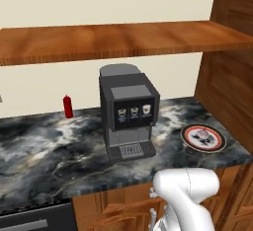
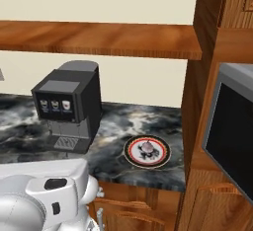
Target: Pick the garlic from the counter and place it in the microwave. Then turn on the microwave.
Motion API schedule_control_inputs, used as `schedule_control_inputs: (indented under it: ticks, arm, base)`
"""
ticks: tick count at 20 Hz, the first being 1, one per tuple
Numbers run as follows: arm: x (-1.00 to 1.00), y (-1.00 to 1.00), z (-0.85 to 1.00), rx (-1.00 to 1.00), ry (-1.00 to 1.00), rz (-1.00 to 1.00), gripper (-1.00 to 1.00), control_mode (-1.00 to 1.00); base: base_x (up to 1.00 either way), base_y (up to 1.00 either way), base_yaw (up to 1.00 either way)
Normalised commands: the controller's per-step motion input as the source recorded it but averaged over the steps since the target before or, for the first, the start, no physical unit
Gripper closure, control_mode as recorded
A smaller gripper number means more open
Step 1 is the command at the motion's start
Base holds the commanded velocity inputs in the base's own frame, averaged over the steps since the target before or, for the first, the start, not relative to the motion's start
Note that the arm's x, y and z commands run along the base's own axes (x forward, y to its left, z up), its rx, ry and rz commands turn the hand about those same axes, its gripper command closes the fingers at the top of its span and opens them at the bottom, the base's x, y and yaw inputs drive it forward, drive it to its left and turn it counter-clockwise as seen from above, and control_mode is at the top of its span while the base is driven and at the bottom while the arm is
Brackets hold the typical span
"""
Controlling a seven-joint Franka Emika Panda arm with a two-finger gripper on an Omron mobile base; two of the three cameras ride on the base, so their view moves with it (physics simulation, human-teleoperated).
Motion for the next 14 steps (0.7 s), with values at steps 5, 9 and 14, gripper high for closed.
schedule_control_inputs:
  ticks: [5,9,14]
  arm:
    - [0.28,0.0,0.02,-0.02,0.18,-0.07,-1.0,-1.0]
    - [0.13,-0.02,0.01,-0.05,0.37,-0.21,-1.0,-1.0]
    - [0.0,-0.24,0.0,-0.06,0.41,-0.23,-1.0,-1.0]
  base:
    - [0.0,0.0,0.0]
    - [0.0,0.0,0.0]
    - [0.0,0.0,0.0]
